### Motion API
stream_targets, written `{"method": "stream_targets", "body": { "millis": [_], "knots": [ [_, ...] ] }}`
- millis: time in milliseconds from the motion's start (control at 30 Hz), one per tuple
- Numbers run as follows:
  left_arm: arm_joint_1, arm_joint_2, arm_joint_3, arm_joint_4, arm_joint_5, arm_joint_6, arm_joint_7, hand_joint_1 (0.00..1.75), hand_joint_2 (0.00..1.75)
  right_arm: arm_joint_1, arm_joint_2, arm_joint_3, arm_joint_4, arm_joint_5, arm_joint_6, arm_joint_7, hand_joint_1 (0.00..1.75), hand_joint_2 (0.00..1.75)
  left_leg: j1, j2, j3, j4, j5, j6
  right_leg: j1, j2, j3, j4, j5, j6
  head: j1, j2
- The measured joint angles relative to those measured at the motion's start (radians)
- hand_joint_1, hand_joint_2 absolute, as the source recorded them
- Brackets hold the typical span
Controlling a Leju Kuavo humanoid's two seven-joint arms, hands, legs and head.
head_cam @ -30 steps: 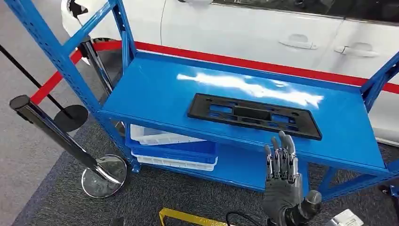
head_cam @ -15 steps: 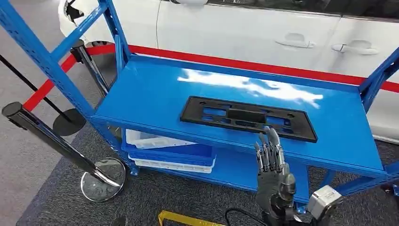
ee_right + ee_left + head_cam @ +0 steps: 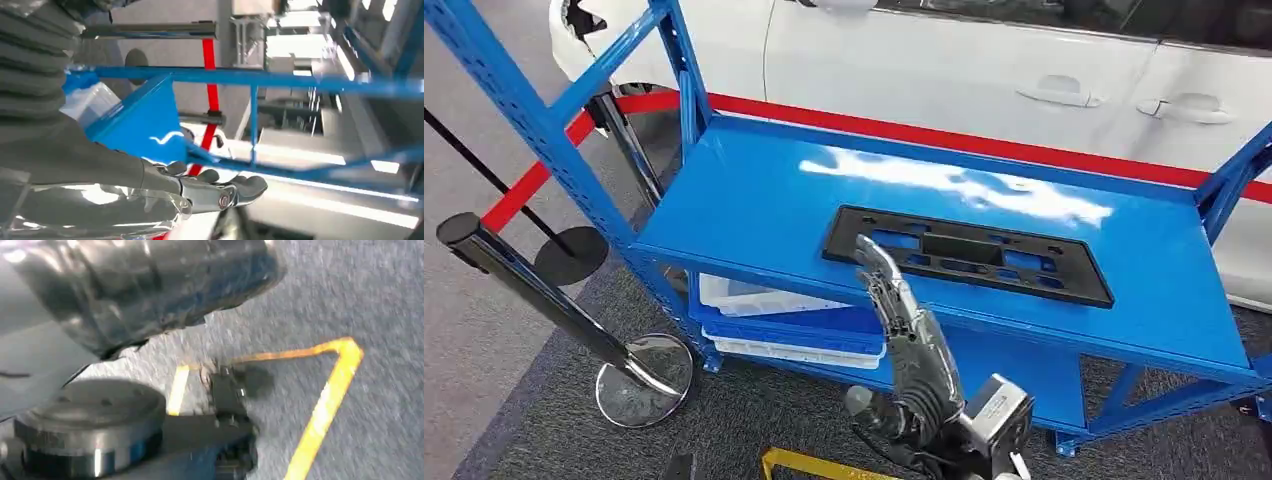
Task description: Take the parts from the cabinet and place them on the table.
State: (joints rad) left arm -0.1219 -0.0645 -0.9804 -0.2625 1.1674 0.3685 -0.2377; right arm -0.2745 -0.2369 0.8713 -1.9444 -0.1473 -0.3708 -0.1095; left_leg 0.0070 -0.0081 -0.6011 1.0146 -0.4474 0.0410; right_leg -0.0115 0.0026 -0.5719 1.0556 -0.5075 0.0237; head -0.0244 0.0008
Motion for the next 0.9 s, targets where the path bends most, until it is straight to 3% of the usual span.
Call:
{"method": "stream_targets", "body": {
  "millis": [33, 100, 133, 167, 200, 267, 333, 433, 467, 500, 533, 600, 633, 667, 700, 733, 767, 800, 833, 900],
  "knots": [
    [-0.002, 0.000, -0.003, 0.000, -0.008, 0.000, 0.000, 0.00, 0.00, -0.022, 0.012, 0.008, 0.012, 0.012, 0.002, -0.001, 0.00, 1.75, 0.000, 0.001, 0.000, 0.000, 0.000, 0.004, 0.000, 0.000, -0.024, 0.051, -0.032, 0.002, 0.000, 0.000],
    [-0.009, 0.000, -0.021, 0.000, -0.023, 0.005, 0.003, 0.00, 0.00, -0.055, 0.057, 0.027, 0.064, 0.020, 0.002, -0.006, 0.00, 1.75, -0.002, 0.003, -0.001, 0.001, -0.001, 0.007, 0.000, 0.000, -0.099, 0.209, -0.098, 0.005, 0.000, 0.000],
    [-0.011, 0.000, -0.028, 0.000, -0.026, 0.006, 0.005, 0.00, 0.00, -0.068, 0.076, 0.036, 0.091, 0.018, 0.002, -0.006, 0.00, 1.75, -0.002, 0.002, -0.001, 0.001, -0.002, 0.007, 0.000, 0.000, -0.127, 0.261, -0.106, 0.006, 0.000, 0.000],
    [-0.013, 0.000, -0.033, 0.000, -0.028, 0.005, 0.011, 0.00, 0.00, -0.082, 0.093, 0.046, 0.118, 0.015, 0.001, -0.007, 0.00, 1.75, -0.002, 0.001, 0.000, 0.002, -0.002, 0.008, 0.000, 0.000, -0.131, 0.262, -0.089, 0.005, 0.000, 0.000],
    [-0.014, 0.000, -0.038, 0.000, -0.028, 0.000, 0.017, 0.00, 0.00, -0.103, 0.109, 0.056, 0.151, 0.011, -0.001, -0.007, 0.00, 1.75, -0.002, 0.000, 0.001, 0.003, -0.004, 0.008, 0.000, 0.000, -0.114, 0.216, -0.049, 0.002, 0.000, 0.000],
    [-0.014, 0.000, -0.052, 0.000, -0.029, -0.008, 0.023, 0.00, 0.00, -0.142, 0.138, 0.068, 0.205, -0.002, -0.003, 0.000, 0.00, 1.75, -0.002, -0.002, 0.004, 0.008, -0.008, 0.003, 0.002, 0.000, -0.043, 0.053, 0.044, -0.008, 0.000, 0.000],
    [-0.013, -0.002, -0.062, 0.000, -0.031, -0.017, 0.024, 0.00, 0.00, -0.175, 0.158, 0.082, 0.251, -0.001, -0.003, 0.014, 0.00, 1.75, -0.009, -0.002, -0.002, 0.016, -0.011, -0.003, 0.010, 0.000, -0.012, -0.024, 0.042, -0.019, -0.001, 0.000],
    [-0.009, -0.004, -0.078, 0.000, -0.034, -0.022, 0.030, 0.00, 0.00, -0.196, 0.165, 0.090, 0.294, 0.012, 0.000, 0.029, 0.00, 1.75, -0.004, 0.000, -0.003, 0.006, -0.003, -0.017, 0.014, 0.002, -0.014, -0.024, 0.043, -0.027, -0.001, 0.000],
    [-0.008, -0.004, -0.081, 0.000, -0.034, -0.026, 0.037, 0.00, 0.00, -0.203, 0.166, 0.094, 0.301, 0.032, -0.005, 0.048, 0.00, 1.75, -0.010, 0.000, -0.004, 0.008, -0.008, -0.021, 0.000, 0.001, -0.005, -0.038, 0.050, -0.036, -0.001, 0.000],
    [-0.007, -0.004, -0.084, 0.000, -0.034, -0.027, 0.044, 0.00, 0.00, -0.210, 0.168, 0.098, 0.311, 0.050, -0.008, 0.064, 0.00, 1.75, -0.005, 0.000, -0.009, 0.025, -0.021, -0.027, 0.001, -0.001, 0.000, -0.045, 0.052, -0.039, 0.000, 0.000],
    [-0.008, -0.004, -0.088, 0.000, -0.033, -0.029, 0.048, 0.00, 0.00, -0.221, 0.172, 0.103, 0.325, 0.069, -0.011, 0.079, 0.00, 1.75, -0.004, 0.002, -0.034, 0.075, -0.053, -0.032, 0.000, -0.002, 0.001, -0.045, 0.053, -0.045, -0.007, 0.000],
    [-0.007, -0.004, -0.095, 0.000, -0.032, -0.031, 0.052, 0.00, 0.00, -0.228, 0.173, 0.107, 0.348, 0.078, -0.011, 0.090, 0.00, 1.75, 0.002, 0.002, -0.112, 0.227, -0.120, -0.042, 0.001, -0.004, 0.002, -0.045, 0.052, -0.047, -0.006, 0.000],
    [-0.005, -0.004, -0.097, 0.000, -0.030, -0.032, 0.053, 0.00, 0.00, -0.228, 0.173, 0.108, 0.357, 0.078, -0.010, 0.091, 0.00, 1.75, 0.004, 0.002, -0.145, 0.288, -0.135, -0.047, 0.001, -0.004, 0.001, -0.044, 0.052, -0.048, -0.005, 0.000],
    [-0.002, -0.004, -0.100, 0.000, -0.030, -0.032, 0.054, 0.00, 0.00, -0.228, 0.173, 0.112, 0.367, 0.078, -0.010, 0.091, 0.00, 1.75, 0.006, 0.002, -0.159, 0.308, -0.126, -0.050, 0.001, -0.004, 0.001, -0.043, 0.052, -0.048, -0.007, 0.000],
    [-0.001, -0.004, -0.100, 0.000, -0.029, -0.032, 0.054, 0.00, 0.00, -0.229, 0.173, 0.114, 0.374, 0.080, -0.011, 0.092, 0.00, 1.75, 0.009, 0.002, -0.146, 0.274, -0.094, -0.052, 0.000, -0.003, 0.002, -0.043, 0.050, -0.047, -0.006, 0.000],
    [-0.001, -0.004, -0.101, 0.000, -0.025, -0.032, 0.056, 0.00, 0.00, -0.231, 0.173, 0.116, 0.381, 0.090, -0.017, 0.101, 0.00, 1.75, 0.012, 0.003, -0.114, 0.205, -0.051, -0.053, -0.001, -0.002, 0.003, -0.042, 0.048, -0.045, -0.007, 0.000],
    [-0.002, -0.004, -0.101, 0.000, -0.024, -0.032, 0.059, 0.00, 0.00, -0.233, 0.173, 0.118, 0.388, 0.104, -0.027, 0.112, 0.00, 1.75, 0.014, 0.003, -0.070, 0.116, -0.008, -0.053, -0.002, 0.000, 0.005, -0.039, 0.046, -0.041, -0.006, 0.000],
    [-0.003, -0.004, -0.101, 0.000, -0.024, -0.032, 0.065, 0.00, 0.00, -0.237, 0.174, 0.119, 0.398, 0.125, -0.042, 0.127, 0.00, 1.75, 0.016, 0.003, -0.029, 0.031, 0.017, -0.052, -0.002, 0.000, 0.005, -0.034, 0.041, -0.035, -0.006, 0.000],
    [-0.005, -0.005, -0.103, 0.000, -0.024, -0.035, 0.071, 0.00, 0.00, -0.243, 0.174, 0.121, 0.412, 0.148, -0.056, 0.141, 0.00, 1.75, 0.007, 0.000, -0.017, 0.015, 0.002, -0.047, 0.006, 0.002, 0.000, -0.029, 0.037, -0.028, -0.009, 0.000],
    [-0.004, -0.004, -0.105, 0.000, -0.020, -0.044, 0.081, 0.00, 0.00, -0.252, 0.174, 0.123, 0.440, 0.176, -0.063, 0.160, 0.00, 1.75, 0.006, -0.001, -0.021, 0.014, 0.005, -0.033, 0.004, 0.002, 0.001, -0.033, 0.038, -0.019, -0.005, 0.000]
  ]
}}
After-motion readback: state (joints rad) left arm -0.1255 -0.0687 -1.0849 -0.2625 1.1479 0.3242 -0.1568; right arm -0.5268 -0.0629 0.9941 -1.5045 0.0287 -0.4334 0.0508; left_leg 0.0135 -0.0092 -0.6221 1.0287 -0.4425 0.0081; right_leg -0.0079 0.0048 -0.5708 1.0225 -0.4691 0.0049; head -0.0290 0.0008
